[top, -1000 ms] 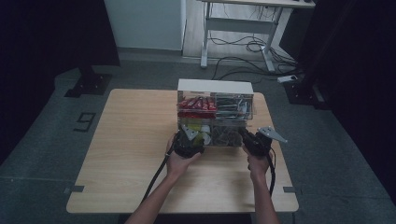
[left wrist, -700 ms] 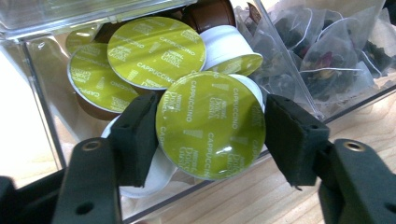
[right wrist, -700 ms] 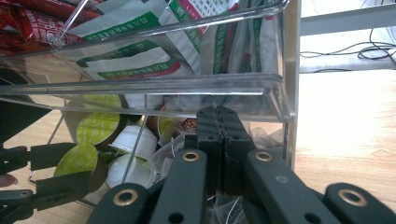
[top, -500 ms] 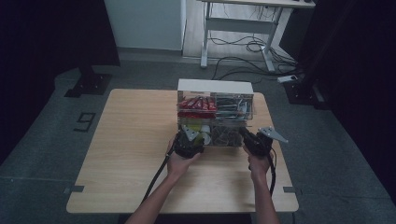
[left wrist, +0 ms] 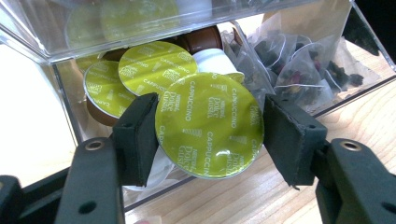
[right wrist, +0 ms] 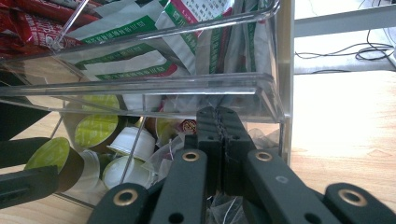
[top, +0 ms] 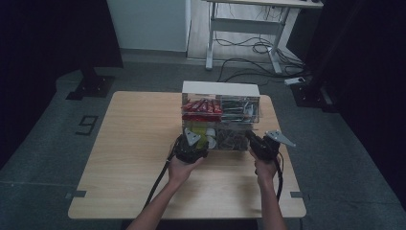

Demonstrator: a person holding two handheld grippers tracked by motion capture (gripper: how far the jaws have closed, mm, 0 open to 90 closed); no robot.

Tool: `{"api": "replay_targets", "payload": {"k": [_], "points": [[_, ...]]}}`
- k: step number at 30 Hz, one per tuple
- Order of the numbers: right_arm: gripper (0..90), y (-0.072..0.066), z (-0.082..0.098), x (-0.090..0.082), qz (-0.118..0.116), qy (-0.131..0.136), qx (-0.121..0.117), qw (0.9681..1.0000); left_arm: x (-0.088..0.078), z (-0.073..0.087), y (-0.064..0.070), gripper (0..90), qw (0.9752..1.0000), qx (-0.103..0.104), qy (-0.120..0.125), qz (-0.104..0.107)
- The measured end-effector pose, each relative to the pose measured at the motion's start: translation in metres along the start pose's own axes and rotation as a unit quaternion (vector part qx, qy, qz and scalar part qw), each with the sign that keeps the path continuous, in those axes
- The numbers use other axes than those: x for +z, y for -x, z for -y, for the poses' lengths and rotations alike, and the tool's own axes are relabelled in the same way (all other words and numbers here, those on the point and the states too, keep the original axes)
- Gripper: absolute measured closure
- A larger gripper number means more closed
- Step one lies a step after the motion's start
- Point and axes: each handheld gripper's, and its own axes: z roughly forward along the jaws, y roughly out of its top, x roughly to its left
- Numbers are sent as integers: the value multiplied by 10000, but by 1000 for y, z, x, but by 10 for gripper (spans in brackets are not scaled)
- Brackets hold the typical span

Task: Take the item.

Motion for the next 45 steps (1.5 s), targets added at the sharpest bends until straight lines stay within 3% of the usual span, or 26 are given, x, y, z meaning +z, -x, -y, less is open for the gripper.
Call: {"api": "replay_targets", "payload": {"k": [19,29,45], "points": [[884,1,-1,-2,25,33,6,10000,-16,2,-7,385,10000,-49,52,17],[888,2,-1,-3,45,39,17,10000,-33,14,-21,385,9998,-144,103,-58],[888,3,0,-2,85,16,10,10000,-45,20,-35,385,9995,-254,142,-118]]}}
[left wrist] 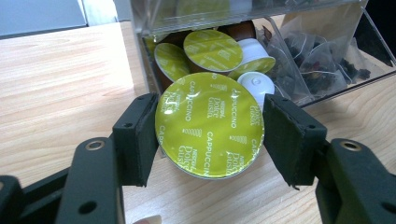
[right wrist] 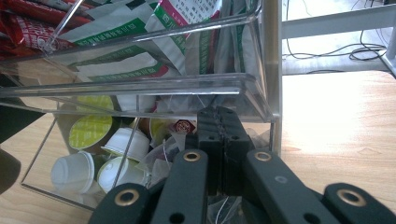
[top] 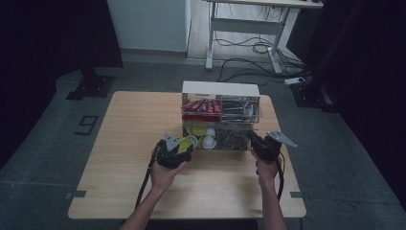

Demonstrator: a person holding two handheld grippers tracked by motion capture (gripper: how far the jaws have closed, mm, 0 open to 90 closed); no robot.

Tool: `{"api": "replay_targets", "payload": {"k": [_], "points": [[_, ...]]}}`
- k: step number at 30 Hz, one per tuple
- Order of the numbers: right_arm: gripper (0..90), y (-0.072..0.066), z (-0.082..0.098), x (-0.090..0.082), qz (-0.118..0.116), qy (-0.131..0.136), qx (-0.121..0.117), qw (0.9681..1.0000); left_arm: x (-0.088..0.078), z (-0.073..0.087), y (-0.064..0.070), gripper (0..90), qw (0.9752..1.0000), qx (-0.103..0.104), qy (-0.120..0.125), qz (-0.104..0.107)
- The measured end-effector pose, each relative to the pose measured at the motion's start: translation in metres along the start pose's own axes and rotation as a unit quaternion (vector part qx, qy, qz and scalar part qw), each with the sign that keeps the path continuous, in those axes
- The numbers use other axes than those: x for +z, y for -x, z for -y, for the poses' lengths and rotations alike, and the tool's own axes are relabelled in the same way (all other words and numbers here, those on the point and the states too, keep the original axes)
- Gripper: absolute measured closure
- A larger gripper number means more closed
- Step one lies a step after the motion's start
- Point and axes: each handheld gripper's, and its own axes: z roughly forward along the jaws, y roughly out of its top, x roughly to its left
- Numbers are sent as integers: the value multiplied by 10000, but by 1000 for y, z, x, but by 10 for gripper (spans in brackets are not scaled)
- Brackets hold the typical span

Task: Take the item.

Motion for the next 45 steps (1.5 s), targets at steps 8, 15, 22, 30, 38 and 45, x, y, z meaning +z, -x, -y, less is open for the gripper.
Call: {"api": "replay_targets", "payload": {"k": [8,15,22,30,38,45], "points": [[888,0,1,0,10,-9,-8,10000,-8,3,-11,385,10000,-58,13,-72],[888,0,1,0,15,-26,-12,10000,-13,11,-22,385,9998,-122,-37,-157],[888,0,1,0,20,-35,-13,10000,-15,20,-33,385,9994,-265,-115,-204],[888,0,2,1,19,-50,-19,10000,-15,30,-47,385,9985,-313,-282,-345],[888,0,3,2,28,-82,-25,10000,-12,36,-62,385,9972,-345,-404,-531],[888,0,3,2,27,-95,-33,9999,-6,46,-73,385,9953,-437,-567,-654]]}}
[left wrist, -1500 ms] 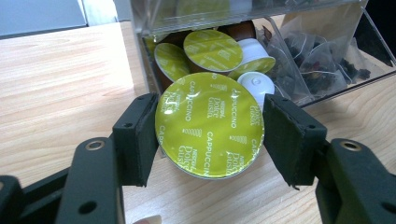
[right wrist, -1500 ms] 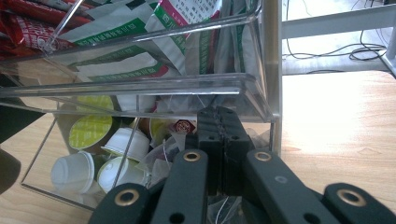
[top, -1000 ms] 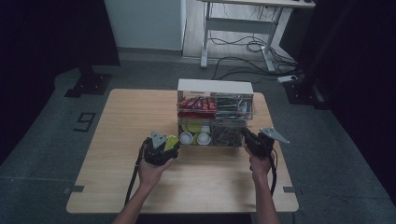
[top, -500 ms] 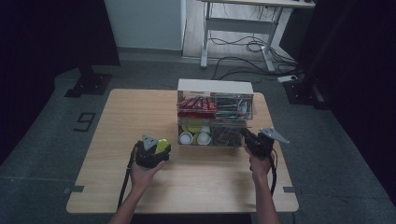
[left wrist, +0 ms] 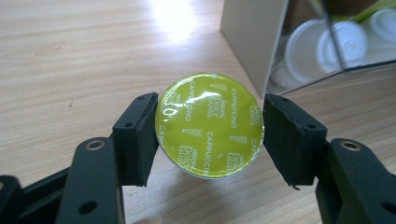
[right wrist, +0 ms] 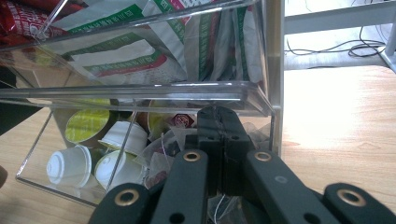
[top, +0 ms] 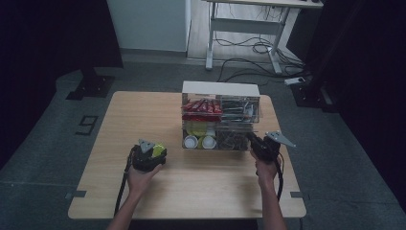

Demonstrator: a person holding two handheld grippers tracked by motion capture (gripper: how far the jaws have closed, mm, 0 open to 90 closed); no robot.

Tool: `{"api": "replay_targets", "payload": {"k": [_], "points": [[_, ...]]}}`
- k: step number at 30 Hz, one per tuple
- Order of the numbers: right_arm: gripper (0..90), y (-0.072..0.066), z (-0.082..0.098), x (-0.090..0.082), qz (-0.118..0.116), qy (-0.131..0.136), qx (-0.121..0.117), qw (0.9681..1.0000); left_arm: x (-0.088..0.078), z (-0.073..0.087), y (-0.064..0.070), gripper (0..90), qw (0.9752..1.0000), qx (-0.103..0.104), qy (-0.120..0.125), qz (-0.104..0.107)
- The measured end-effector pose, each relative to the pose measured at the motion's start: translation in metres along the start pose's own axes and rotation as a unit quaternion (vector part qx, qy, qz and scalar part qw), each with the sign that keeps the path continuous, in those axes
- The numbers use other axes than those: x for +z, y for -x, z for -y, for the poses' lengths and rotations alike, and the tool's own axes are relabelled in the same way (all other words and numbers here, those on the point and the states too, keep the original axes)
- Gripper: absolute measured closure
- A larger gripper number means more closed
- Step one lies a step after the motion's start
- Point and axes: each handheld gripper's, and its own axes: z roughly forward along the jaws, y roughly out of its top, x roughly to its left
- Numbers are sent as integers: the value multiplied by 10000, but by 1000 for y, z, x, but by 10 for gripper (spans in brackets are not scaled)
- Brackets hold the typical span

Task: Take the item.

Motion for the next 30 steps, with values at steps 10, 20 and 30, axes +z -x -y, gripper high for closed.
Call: {"api": "replay_targets", "payload": {"k": [10,20,30], "points": [[888,0,0,0,0,-3,-5,10000,8,5,-1,383,9997,29,-216,-121],[888,1,0,-1,-2,4,3,10000,16,12,1,375,9990,-12,-407,-167],[887,1,0,-1,3,10,-7,10000,10,8,-1,265,9996,-72,-257,-22]]}}
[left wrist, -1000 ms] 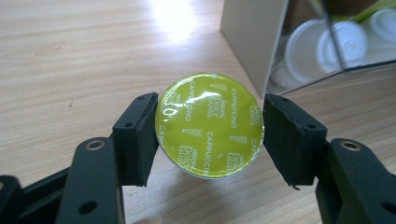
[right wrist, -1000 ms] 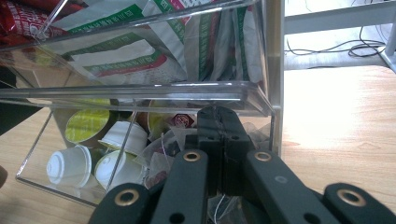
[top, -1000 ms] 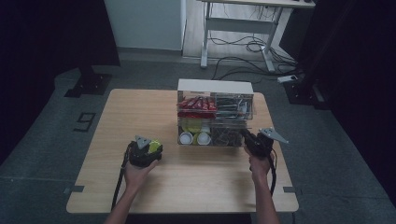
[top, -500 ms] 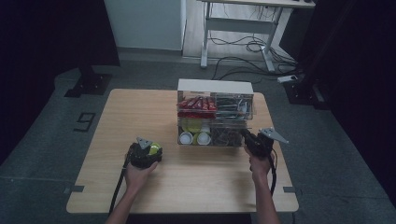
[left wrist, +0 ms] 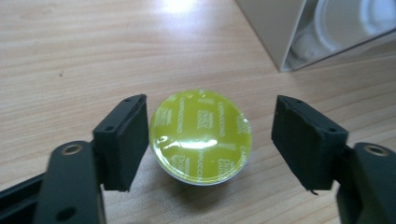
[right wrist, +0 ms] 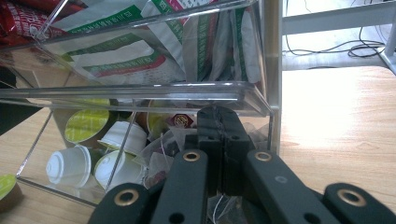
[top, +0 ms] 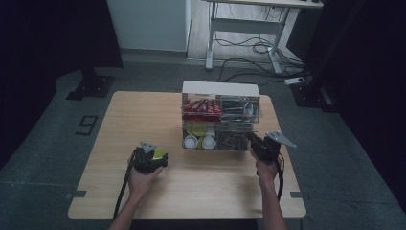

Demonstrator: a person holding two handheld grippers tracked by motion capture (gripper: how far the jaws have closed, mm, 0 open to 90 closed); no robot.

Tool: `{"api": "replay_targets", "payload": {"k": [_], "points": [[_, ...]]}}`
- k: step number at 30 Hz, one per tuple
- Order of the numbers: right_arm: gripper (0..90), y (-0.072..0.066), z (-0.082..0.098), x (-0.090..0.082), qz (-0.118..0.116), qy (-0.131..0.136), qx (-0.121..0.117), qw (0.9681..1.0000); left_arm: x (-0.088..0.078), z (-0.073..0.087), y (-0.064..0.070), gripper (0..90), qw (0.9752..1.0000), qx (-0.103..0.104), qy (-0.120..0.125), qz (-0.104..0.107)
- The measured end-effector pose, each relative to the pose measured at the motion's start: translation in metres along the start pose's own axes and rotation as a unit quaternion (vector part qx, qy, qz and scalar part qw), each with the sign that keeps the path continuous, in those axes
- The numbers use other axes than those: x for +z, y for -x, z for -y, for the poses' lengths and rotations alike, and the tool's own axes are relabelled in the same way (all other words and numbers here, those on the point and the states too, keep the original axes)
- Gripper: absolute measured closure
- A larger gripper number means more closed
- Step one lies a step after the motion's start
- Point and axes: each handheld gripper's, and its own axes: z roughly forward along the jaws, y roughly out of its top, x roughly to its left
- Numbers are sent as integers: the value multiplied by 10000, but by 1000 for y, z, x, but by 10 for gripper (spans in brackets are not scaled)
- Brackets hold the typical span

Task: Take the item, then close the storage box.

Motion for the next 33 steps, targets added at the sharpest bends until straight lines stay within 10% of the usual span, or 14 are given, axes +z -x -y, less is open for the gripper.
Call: {"api": "replay_targets", "payload": {"k": [23,33], "points": [[874,0,2,-2,59,-30,-17,10000,-49,34,-18,262,9973,-332,502,416],[873,0,5,-1,67,-79,-53,9999,-59,42,-17,267,9978,-171,505,395]]}}
